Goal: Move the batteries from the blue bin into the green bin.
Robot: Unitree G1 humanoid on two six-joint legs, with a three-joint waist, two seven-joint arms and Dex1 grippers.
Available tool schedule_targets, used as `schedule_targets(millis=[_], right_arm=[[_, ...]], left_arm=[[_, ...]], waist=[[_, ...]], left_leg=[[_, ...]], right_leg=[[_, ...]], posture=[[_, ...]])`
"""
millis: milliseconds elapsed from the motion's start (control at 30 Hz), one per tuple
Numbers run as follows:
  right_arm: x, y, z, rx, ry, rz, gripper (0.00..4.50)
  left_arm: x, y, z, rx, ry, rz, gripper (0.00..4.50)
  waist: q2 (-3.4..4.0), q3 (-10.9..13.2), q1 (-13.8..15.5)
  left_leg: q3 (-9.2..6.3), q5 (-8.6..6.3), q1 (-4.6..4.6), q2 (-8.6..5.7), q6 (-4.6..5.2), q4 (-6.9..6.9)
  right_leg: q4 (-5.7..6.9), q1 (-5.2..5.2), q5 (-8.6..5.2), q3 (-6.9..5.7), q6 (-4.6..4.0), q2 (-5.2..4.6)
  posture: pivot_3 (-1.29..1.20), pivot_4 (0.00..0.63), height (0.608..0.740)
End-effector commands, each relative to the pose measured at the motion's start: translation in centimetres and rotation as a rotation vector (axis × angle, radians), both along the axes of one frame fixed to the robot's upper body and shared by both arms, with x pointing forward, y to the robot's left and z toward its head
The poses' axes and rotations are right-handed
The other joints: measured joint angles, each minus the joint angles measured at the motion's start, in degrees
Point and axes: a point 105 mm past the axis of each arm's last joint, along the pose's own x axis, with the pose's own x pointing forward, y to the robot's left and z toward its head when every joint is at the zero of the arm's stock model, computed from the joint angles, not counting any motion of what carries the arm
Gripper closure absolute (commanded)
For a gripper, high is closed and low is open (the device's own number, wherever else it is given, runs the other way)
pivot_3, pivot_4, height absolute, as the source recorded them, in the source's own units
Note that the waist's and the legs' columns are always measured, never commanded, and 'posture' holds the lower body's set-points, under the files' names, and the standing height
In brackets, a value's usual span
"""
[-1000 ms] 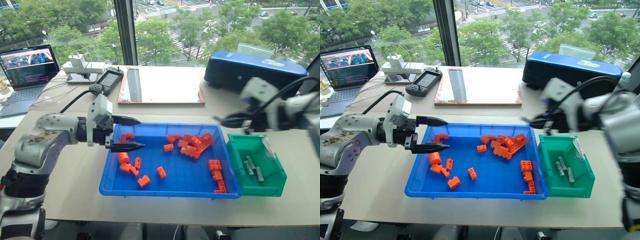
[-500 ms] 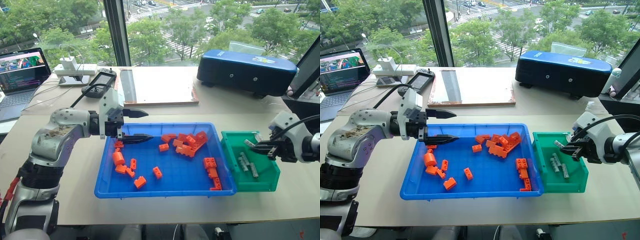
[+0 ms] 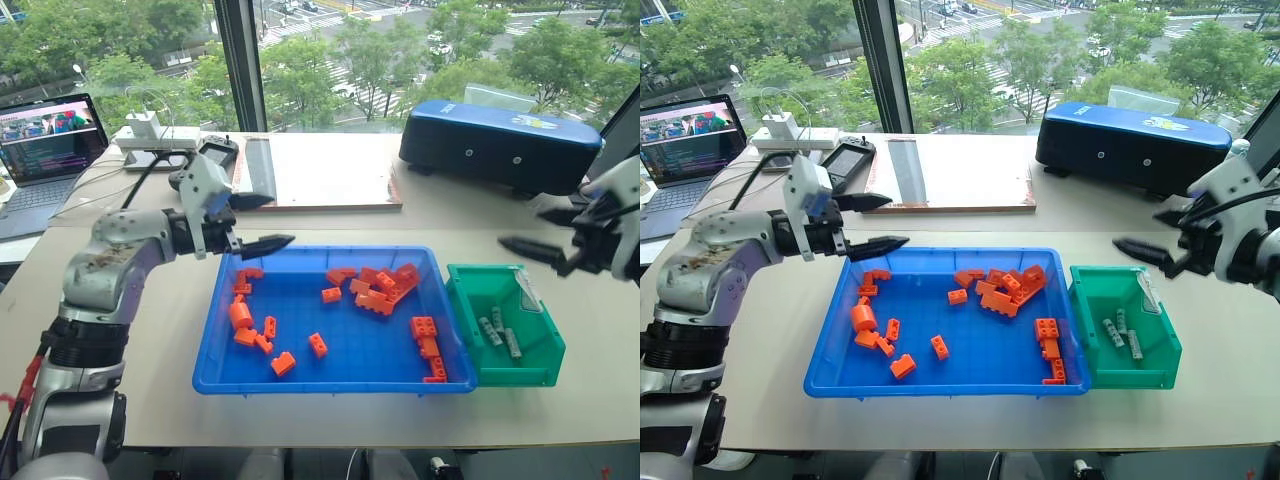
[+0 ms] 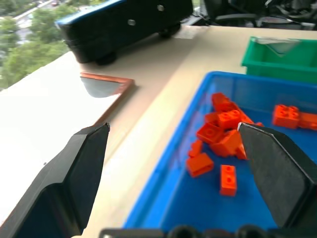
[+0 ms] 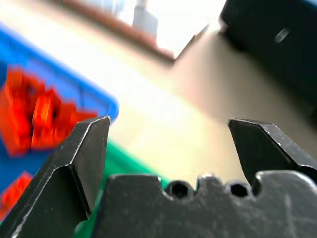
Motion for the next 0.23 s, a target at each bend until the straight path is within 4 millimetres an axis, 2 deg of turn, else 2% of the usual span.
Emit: schedule_targets(millis=[33, 133, 233], right_arm=[[-0.5, -0.4, 1.4, 0.034, -0.116, 0.000, 0.02], [-0.6, 0.0, 0.8, 0.087, -0.094, 0.055, 0.02], [-0.2, -0.2, -0.3, 0.064, -0.072, 0.040, 0.02]], left_arm=[[0.2, 3.4, 0.9, -0.046, -0.010, 0.124, 0.00], [0.4, 4.9, 0.2, -0.072, 0.013, 0.190, 0.00], [0.3, 5.7, -0.6, -0.086, 0.063, 0.207, 0.00]], waist=[[0.01, 0.0, 0.1], [0.01, 0.0, 0.2], [0.01, 0.0, 0.4]], left_leg=[[0.01, 0.00, 0.00, 0.00, 0.00, 0.00], [0.02, 0.00, 0.00, -0.01, 0.00, 0.00], [0.01, 0.00, -0.01, -0.01, 0.00, 0.00]], right_leg=[[0.03, -0.01, 0.00, 0.00, 0.00, -0.01], [0.02, -0.01, 0.00, 0.00, 0.00, -0.02], [0.00, 0.02, 0.00, -0.02, 0.00, -0.04]], posture=[[0.00, 0.150, 0.732], [0.00, 0.150, 0.732], [0.00, 0.150, 0.732]])
